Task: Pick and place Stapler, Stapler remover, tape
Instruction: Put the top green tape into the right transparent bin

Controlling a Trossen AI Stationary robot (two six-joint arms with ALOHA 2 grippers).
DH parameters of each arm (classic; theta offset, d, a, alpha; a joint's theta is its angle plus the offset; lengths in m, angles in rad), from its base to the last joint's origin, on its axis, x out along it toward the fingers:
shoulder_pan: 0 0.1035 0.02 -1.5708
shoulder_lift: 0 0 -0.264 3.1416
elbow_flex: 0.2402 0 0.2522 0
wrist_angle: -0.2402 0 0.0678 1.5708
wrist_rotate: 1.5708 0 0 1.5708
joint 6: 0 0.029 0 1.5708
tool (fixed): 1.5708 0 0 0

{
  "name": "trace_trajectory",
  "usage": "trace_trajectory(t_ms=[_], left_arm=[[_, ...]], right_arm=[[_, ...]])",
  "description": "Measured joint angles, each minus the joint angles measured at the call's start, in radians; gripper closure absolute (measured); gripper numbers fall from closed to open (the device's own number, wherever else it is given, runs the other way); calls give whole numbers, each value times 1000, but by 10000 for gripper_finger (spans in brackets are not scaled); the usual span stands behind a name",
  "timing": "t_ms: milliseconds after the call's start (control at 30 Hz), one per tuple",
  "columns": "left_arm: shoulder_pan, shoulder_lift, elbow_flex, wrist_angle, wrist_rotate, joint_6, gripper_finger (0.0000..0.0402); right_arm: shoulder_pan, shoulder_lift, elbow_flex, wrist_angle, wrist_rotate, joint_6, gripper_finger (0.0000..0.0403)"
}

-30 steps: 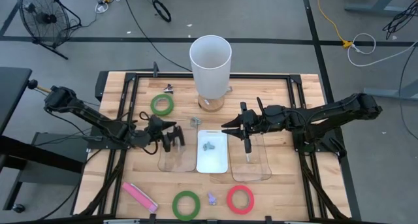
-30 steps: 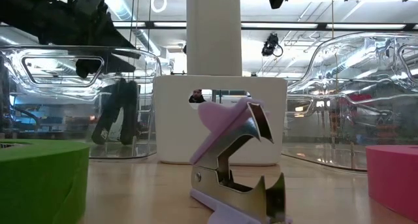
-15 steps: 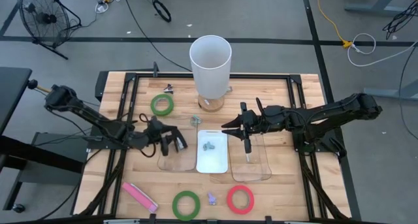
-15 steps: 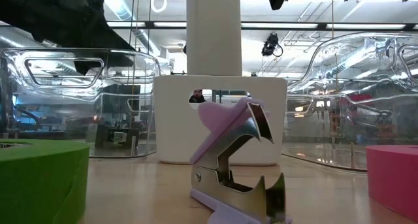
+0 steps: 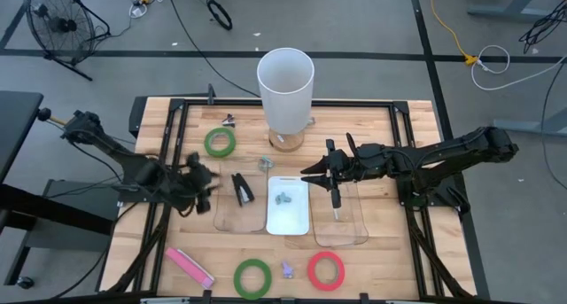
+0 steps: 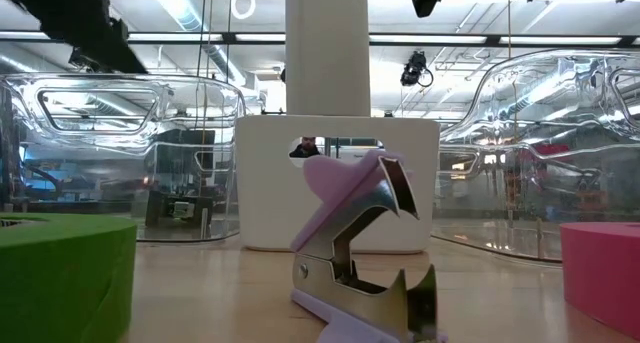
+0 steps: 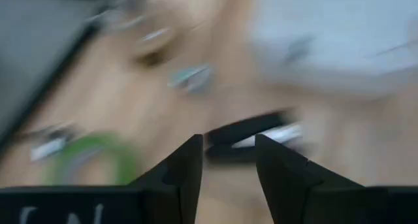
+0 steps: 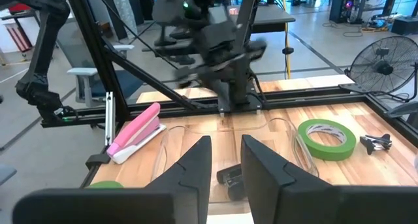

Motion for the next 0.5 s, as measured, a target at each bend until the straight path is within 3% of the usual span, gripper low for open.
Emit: trace_trajectory(t_ms=[100,200,500], left_arm=[[37,-3,58,-274,-70,-100,267],[95,-20,80,-408,-147,-241,267],[338,-35,81,-357,-54,-138,260]], right_arm=[[0,0,0,0,0,0,321],[0,0,0,2,0,5,321],[0,0,0,27,0,-7,321]])
